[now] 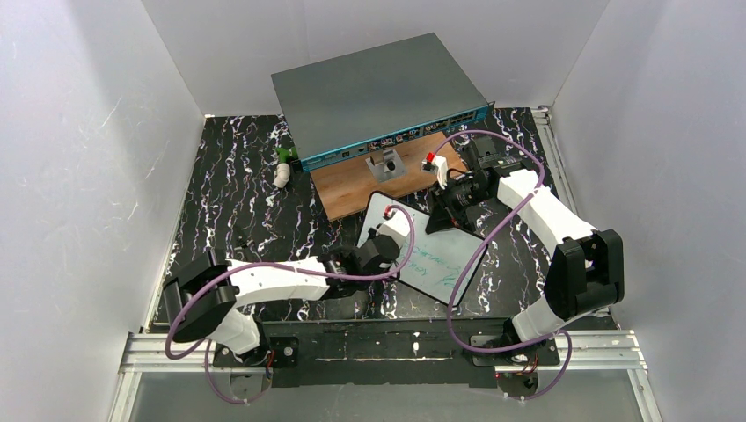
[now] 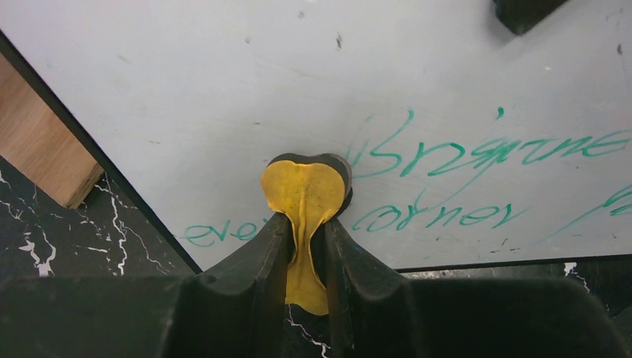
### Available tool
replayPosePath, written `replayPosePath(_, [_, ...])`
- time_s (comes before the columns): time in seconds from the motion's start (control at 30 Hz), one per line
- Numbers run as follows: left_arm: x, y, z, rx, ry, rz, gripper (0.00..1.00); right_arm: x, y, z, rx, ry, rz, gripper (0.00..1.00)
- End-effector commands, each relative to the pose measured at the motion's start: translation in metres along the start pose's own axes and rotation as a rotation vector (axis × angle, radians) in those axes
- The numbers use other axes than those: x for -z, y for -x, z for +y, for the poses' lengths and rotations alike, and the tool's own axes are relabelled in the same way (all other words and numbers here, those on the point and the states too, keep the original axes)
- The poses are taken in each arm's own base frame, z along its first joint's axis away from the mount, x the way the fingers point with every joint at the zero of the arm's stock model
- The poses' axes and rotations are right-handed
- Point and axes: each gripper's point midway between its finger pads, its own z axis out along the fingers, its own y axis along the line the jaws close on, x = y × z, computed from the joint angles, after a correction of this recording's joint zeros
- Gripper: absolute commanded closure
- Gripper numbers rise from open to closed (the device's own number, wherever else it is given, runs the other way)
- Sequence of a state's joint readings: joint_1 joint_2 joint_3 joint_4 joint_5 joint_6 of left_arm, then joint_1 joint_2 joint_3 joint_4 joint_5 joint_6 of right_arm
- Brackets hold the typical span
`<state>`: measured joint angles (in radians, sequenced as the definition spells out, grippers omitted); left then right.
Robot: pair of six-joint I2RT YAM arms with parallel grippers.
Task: Erase the whiteboard
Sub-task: Erase the whiteboard at the center of the board.
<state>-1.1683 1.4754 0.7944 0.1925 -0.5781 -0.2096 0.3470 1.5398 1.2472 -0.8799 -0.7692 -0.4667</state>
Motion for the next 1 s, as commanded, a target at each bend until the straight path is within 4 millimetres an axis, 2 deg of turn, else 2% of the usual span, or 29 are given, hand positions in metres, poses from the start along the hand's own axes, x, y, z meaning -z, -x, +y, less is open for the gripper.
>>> replayPosePath(0.0, [0.008, 0.056, 0.022, 0.131, 0.0, -0.109, 1.0, -0.005, -0.005, 0.001, 0.079, 0.004, 0.036, 0.99])
replayPosePath(0.07, [0.008, 0.06, 0.036, 0.175, 0.02, -0.115, 1.0, -0.004, -0.005, 0.002, 0.078, 0.004, 0.035, 0.99])
replayPosePath(0.13, [0.008, 0.056, 0.047, 0.197, 0.044, -0.105, 1.0, -0.004, -0.004, 0.002, 0.08, 0.004, 0.034, 0.99])
replayPosePath(0.23, [0.008, 0.038, 0.058, 0.21, 0.084, -0.067, 1.0, -0.004, -0.004, 0.002, 0.08, 0.005, 0.033, 0.99])
replayPosePath(0.37, [0.007, 0.007, 0.061, 0.233, 0.104, -0.02, 1.0, -0.004, -0.005, 0.002, 0.081, 0.006, 0.034, 0.99])
replayPosePath(0.47, [0.006, -0.007, 0.054, 0.262, 0.07, -0.002, 1.0, -0.004, -0.004, 0.002, 0.08, 0.006, 0.034, 0.99])
replayPosePath(0.57, [0.005, -0.012, 0.041, 0.291, 0.02, -0.012, 1.0, -0.005, -0.005, 0.001, 0.078, 0.006, 0.037, 0.99])
replayPosePath(0.8, [0.004, 0.008, -0.005, 0.236, -0.082, -0.071, 1.0, -0.005, -0.005, 0.002, 0.078, 0.007, 0.036, 0.99])
replayPosePath(0.97, [-0.001, 0.017, -0.027, 0.17, -0.052, -0.117, 1.0, -0.004, -0.004, 0.002, 0.08, 0.007, 0.034, 0.99])
